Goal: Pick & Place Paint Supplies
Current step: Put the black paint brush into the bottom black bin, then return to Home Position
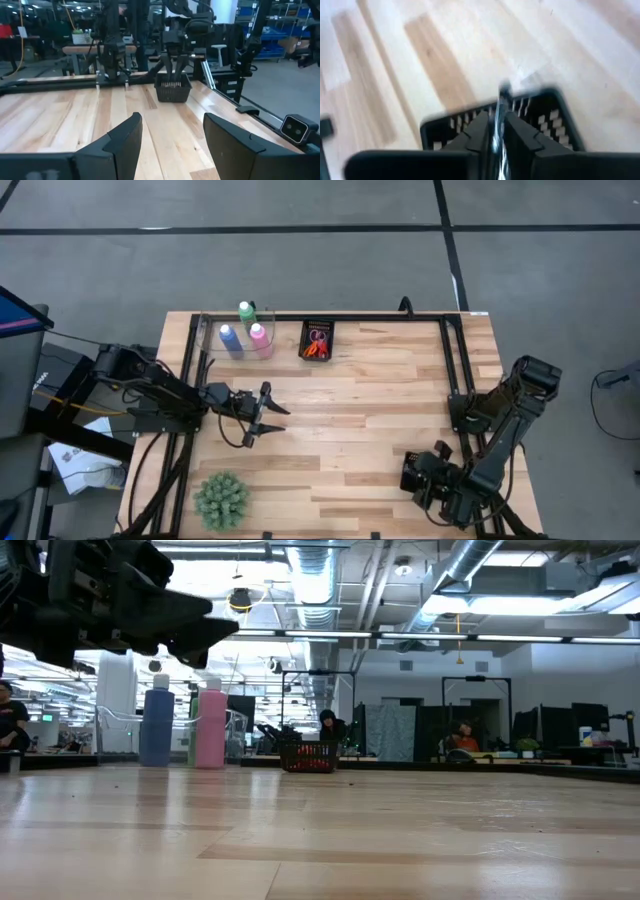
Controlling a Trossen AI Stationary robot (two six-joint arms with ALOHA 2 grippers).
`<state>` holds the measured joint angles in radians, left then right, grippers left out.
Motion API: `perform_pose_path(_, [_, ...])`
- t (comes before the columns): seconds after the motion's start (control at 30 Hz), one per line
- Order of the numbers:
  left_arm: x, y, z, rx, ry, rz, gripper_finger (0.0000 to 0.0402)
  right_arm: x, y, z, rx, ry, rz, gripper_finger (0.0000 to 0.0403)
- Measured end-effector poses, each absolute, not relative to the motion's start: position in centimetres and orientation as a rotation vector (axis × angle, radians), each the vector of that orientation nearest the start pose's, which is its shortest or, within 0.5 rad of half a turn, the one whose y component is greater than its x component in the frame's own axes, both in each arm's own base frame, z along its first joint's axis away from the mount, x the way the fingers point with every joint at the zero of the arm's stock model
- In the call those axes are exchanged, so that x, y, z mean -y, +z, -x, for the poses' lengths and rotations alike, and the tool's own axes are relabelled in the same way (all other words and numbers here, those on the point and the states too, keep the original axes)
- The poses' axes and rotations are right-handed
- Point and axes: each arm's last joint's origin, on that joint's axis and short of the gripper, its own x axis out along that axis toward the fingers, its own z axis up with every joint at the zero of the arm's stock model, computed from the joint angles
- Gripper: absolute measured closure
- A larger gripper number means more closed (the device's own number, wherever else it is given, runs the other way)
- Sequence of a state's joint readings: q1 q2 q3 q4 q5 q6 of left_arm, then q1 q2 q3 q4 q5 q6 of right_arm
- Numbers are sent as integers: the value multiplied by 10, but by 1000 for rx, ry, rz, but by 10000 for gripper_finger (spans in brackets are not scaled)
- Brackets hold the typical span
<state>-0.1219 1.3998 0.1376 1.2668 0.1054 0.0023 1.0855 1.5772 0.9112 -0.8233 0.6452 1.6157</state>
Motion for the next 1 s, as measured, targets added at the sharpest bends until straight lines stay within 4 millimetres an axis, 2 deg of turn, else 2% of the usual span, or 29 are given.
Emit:
perform_pose_path(0.23, [25,155,-184,57,-203,-1,198,-219,174,-138,-881,-428,-322,262])
perform_pose_path(0.4, [22,164,-166,145,-192,-11,198,-218,191,-142,-597,-386,-260,209])
perform_pose_path(0.53, [19,170,-154,165,-154,-7,198,-215,208,-154,-387,-381,-147,194])
perform_pose_path(0.67, [15,170,-145,96,-104,-8,198,-211,216,-178,-367,-372,-28,196])
perform_pose_path(0.77, [12,173,-138,96,-73,-7,198,-207,221,-205,-395,-316,29,202])
perform_pose_path(0.87, [10,177,-131,114,-52,-5,198,-202,230,-231,-408,-163,69,208])
perform_pose_path(1.0, [8,177,-125,103,-24,-11,198,-197,253,-256,-266,73,159,220])
